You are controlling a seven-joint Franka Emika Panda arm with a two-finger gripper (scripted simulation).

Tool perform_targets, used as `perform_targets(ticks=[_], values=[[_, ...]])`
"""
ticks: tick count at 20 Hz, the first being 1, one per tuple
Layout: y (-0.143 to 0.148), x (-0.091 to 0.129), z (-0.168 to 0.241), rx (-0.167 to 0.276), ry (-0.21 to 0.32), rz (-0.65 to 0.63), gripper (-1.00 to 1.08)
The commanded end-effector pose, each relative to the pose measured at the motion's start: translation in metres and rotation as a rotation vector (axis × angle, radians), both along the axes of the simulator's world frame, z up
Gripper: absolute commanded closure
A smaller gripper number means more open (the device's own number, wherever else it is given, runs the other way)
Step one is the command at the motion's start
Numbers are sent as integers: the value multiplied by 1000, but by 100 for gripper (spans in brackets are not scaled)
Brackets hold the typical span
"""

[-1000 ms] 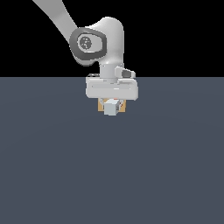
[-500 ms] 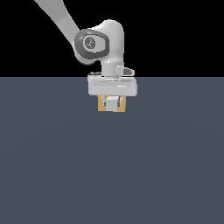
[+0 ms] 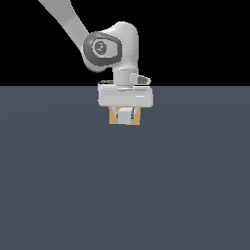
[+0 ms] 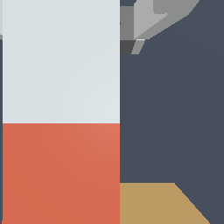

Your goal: Insert the peg into the horizontal hole in a box.

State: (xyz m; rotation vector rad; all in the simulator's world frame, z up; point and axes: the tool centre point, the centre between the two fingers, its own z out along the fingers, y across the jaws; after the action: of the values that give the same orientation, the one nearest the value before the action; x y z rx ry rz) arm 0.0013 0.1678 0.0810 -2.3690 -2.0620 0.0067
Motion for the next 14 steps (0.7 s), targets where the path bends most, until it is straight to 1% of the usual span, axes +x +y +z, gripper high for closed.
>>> perform_targets(ticks=[1,5,11,14], values=[[4,1,1,1,-3,1,108],[20,3,2,1,-4,1,108],[60,8,3,2,-6,1,108],[75,11,3,2,-6,1,108]])
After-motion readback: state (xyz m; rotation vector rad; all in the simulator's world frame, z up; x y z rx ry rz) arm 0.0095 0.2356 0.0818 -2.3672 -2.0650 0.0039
